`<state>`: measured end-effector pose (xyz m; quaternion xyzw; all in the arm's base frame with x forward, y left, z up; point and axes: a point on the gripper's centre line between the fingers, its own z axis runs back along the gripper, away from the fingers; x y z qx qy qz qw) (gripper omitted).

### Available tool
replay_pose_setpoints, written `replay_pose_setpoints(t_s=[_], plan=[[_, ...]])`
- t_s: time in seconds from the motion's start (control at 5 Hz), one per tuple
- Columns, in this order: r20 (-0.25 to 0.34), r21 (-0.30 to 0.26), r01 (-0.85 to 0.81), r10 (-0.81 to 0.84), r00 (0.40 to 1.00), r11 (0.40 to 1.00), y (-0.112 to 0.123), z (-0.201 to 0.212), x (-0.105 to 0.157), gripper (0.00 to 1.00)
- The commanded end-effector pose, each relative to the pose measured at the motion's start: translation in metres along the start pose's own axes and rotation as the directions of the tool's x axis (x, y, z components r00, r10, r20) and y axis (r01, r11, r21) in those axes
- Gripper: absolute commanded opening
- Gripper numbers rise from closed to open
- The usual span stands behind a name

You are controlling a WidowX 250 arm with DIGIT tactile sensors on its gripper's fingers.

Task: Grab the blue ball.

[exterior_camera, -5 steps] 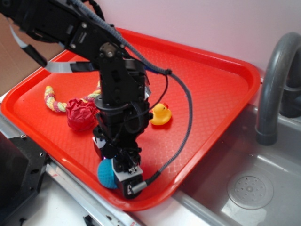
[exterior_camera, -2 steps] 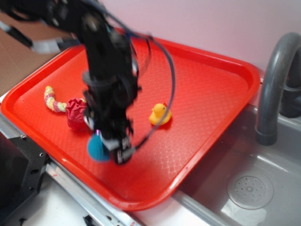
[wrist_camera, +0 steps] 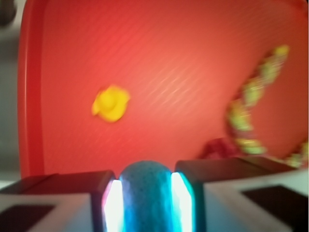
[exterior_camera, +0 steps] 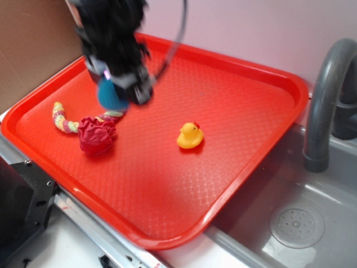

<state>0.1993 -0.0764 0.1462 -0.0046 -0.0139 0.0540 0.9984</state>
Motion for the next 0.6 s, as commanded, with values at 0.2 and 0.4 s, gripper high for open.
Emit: replay_pose_setpoints(t_s=[0.2,0.4], plan=[[0.184,-0.046,-0.154,0.159,0.97,0.987,0.0515,0.0672,-0.0069,0.0],[0.152,-0.011,-0.135,0.135,0.979,0.991,0.048,0.0594,0.0007,0.0]])
